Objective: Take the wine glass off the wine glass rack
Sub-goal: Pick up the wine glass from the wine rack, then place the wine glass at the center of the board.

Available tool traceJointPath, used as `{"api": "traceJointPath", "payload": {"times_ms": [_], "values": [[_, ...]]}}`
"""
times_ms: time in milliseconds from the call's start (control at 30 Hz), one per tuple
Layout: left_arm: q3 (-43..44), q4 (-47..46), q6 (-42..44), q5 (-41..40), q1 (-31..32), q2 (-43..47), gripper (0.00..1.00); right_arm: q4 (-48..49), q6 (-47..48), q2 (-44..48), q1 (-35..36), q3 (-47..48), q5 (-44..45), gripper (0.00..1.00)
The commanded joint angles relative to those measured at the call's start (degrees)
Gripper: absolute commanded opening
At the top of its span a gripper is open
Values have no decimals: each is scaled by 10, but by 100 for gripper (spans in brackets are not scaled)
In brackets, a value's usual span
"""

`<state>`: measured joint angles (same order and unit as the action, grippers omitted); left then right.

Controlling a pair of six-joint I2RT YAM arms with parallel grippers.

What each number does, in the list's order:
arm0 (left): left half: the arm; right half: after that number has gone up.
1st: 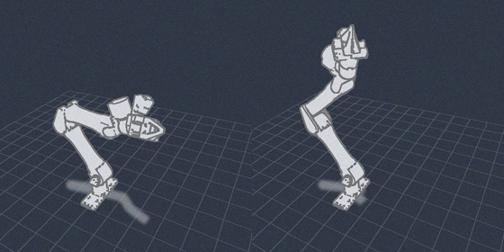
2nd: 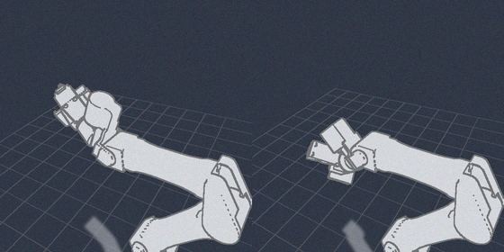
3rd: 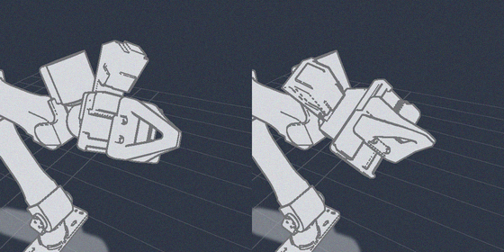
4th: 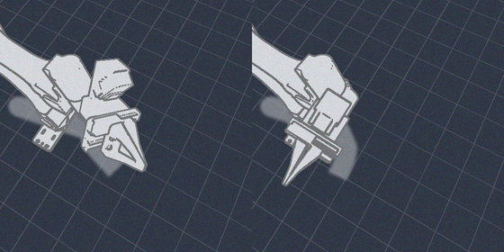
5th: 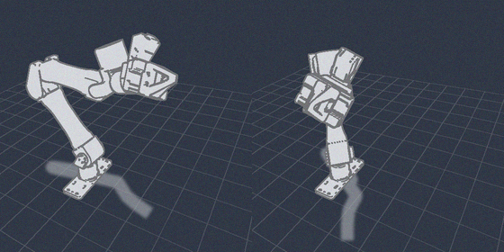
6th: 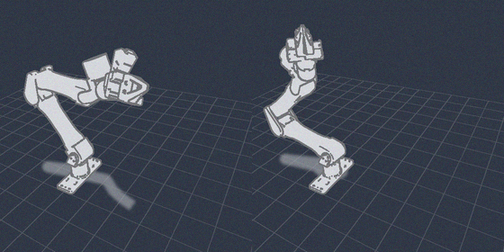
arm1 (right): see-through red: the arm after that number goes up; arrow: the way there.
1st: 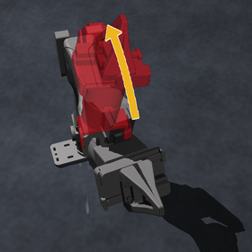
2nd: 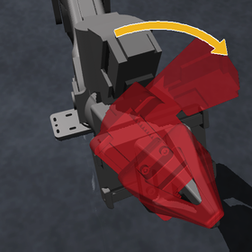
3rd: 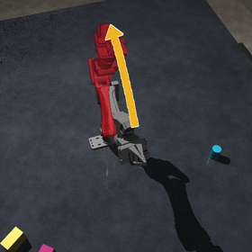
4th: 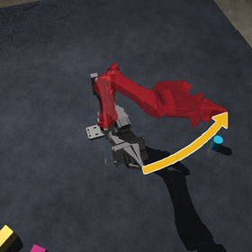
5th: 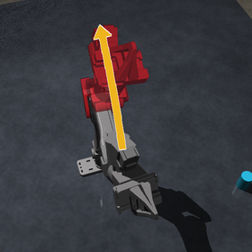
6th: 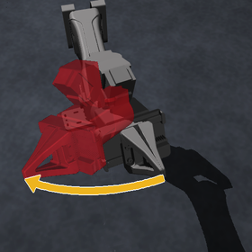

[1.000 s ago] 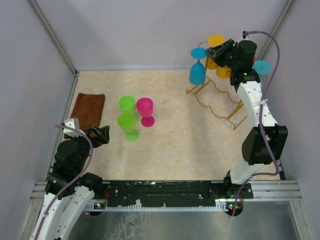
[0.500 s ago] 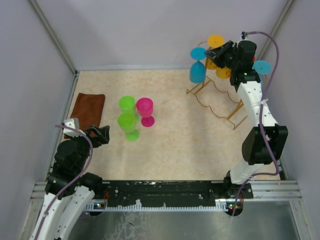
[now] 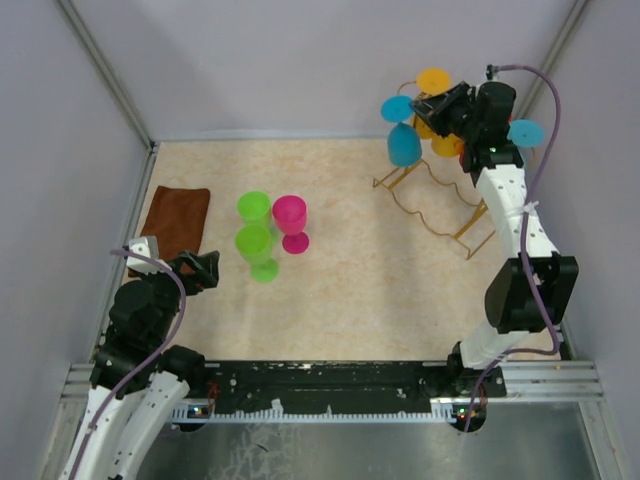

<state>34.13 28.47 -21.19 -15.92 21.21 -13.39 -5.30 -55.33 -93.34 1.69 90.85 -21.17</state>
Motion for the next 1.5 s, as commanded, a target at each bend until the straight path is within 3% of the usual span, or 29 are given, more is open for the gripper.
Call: {"api": "traceJointPath", "payload": {"times_ms": [0,433,767,1033,1267,1467], "values": [[2,-9,2,5,-1,-2,99,39,-9,47,-3,6,-16,0],[1,-9,2,6,-1,-2,99,52,-15,79,-3,-18,-52,0],[1,-10,2,6,-2,-4,99,147,-5,145,0,-106,-150,0],[2,-10,2,8,-2,-5,99,243,32,265,21,-241,-206,0],[2,-11,1,12,-1,1,99,220,129,420,86,-394,-185,0],[0,-22,5,34,-1,10,99,270,102,529,108,-529,-217,0]]}}
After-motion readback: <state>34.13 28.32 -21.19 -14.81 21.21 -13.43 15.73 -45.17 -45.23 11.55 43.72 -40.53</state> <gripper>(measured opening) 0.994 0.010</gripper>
